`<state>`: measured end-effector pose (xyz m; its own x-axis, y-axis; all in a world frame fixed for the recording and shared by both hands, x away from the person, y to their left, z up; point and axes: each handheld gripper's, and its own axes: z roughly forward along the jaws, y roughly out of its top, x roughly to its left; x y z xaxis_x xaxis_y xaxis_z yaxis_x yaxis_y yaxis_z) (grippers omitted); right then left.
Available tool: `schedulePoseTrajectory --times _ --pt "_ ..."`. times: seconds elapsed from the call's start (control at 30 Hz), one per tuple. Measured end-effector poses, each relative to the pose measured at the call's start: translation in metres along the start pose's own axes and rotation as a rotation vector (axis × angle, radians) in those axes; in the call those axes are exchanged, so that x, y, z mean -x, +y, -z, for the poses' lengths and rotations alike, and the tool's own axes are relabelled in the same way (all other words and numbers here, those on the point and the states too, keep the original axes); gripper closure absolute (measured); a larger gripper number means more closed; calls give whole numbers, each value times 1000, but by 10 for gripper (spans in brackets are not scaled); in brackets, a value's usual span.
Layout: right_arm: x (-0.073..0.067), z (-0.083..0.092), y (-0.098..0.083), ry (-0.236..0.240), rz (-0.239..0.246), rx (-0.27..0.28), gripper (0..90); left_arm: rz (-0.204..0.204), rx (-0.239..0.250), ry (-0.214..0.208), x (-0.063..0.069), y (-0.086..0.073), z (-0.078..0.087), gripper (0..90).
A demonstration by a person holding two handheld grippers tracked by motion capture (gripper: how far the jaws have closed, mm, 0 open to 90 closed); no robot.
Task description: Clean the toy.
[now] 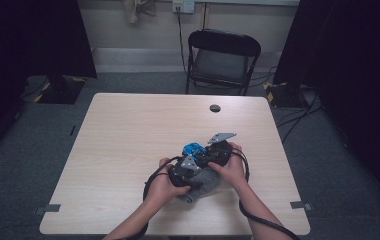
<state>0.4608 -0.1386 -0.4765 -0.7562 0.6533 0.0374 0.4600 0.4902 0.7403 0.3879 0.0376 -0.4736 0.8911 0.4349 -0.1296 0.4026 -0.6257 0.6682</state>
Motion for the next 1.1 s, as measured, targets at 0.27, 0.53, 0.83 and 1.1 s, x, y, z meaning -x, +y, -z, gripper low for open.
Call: schedulePoseTrajectory --times 0.27,0.53,0.83,1.1 --pt "1 2 0 3 -2 -8 440 74 7 35 -12 4 -8 685" --pt "1 2 -2 4 3 1 440 138 64 96 -29 -5 -1 690" --pt "1 4 -4 6 -4 9 442 155 58 126 -41 -4 3 690" --pt "1 4 -6 8 -4 17 442 182 52 147 -50 -9 10 691"
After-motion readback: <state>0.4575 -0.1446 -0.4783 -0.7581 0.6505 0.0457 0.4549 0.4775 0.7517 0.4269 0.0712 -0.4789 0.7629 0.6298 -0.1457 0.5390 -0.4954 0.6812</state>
